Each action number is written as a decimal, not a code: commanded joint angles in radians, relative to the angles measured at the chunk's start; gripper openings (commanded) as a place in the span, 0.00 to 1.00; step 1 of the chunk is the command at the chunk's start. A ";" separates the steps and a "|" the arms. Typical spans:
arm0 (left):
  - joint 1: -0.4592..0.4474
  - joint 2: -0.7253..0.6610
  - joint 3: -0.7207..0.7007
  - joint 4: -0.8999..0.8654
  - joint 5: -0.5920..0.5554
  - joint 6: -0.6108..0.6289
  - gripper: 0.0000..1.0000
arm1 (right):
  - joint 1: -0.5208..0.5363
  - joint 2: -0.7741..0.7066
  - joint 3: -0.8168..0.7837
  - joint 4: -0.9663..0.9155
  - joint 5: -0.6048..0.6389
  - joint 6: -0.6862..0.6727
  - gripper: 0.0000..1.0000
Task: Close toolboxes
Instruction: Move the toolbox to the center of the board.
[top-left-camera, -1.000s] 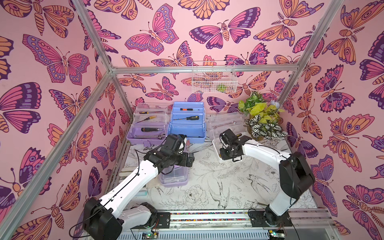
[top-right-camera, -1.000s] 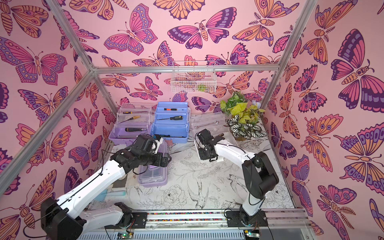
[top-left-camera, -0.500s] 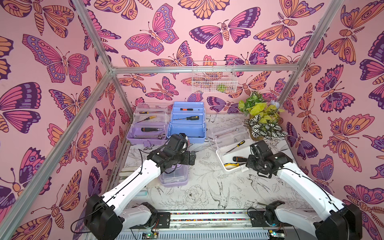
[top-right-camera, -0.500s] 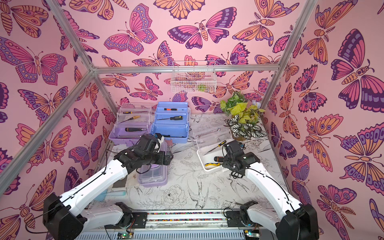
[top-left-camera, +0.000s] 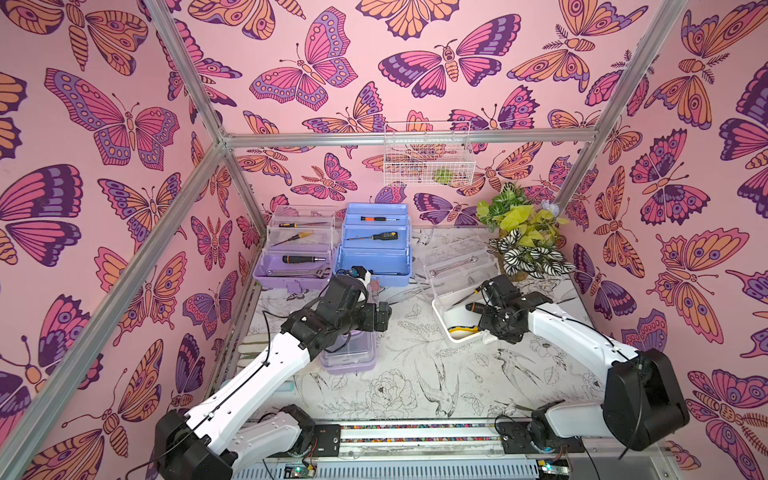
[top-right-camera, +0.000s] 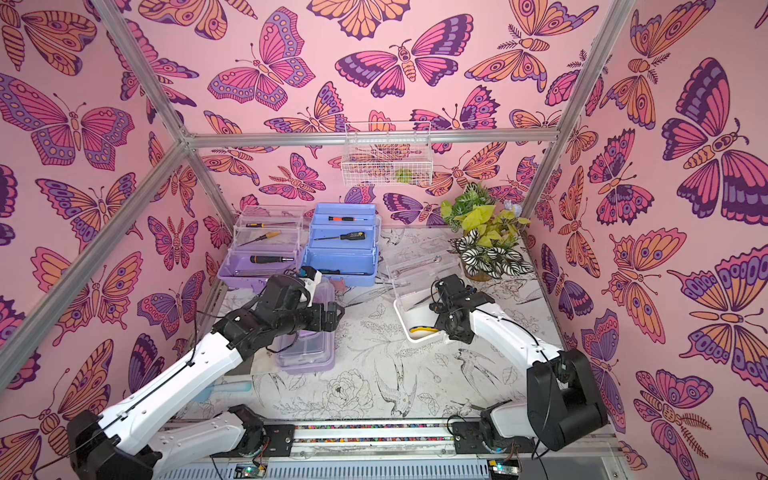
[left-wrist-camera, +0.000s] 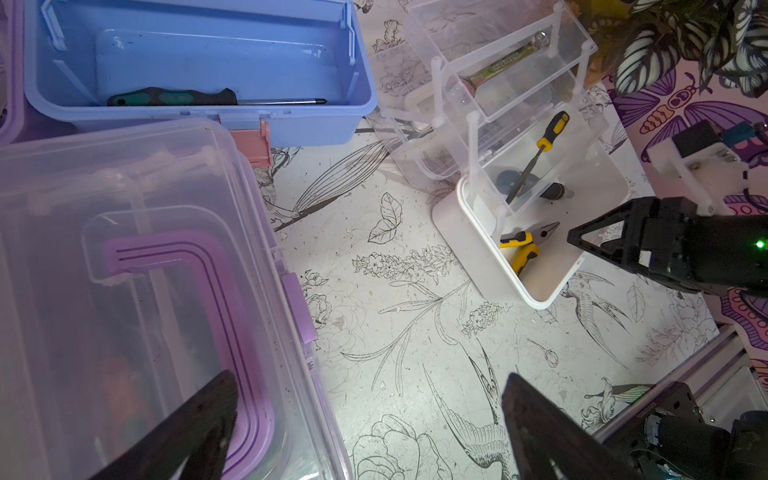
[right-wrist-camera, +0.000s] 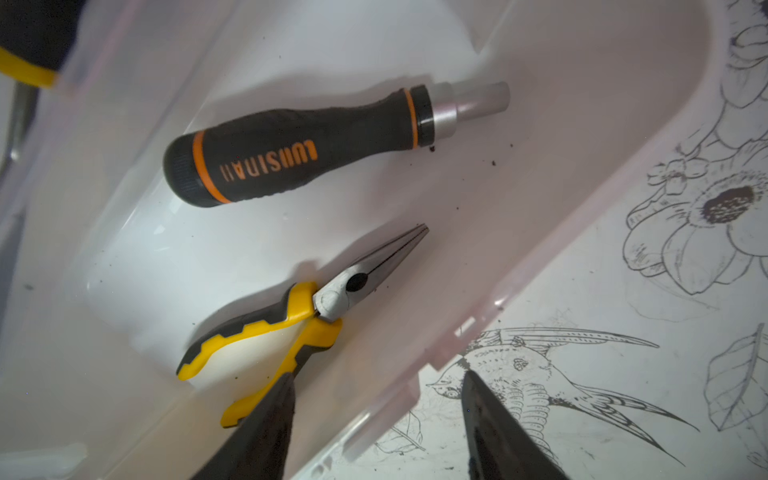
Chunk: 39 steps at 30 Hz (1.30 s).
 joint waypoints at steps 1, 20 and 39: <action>-0.002 -0.008 -0.017 0.007 0.003 -0.009 0.98 | 0.005 -0.006 -0.024 -0.013 0.001 -0.014 0.59; 0.023 0.077 0.075 0.019 0.003 -0.042 0.91 | -0.058 -0.009 -0.066 -0.086 0.115 -0.213 0.08; 0.058 0.263 -0.073 0.183 0.207 -0.196 0.63 | -0.159 -0.001 -0.005 0.060 -0.164 -0.564 0.00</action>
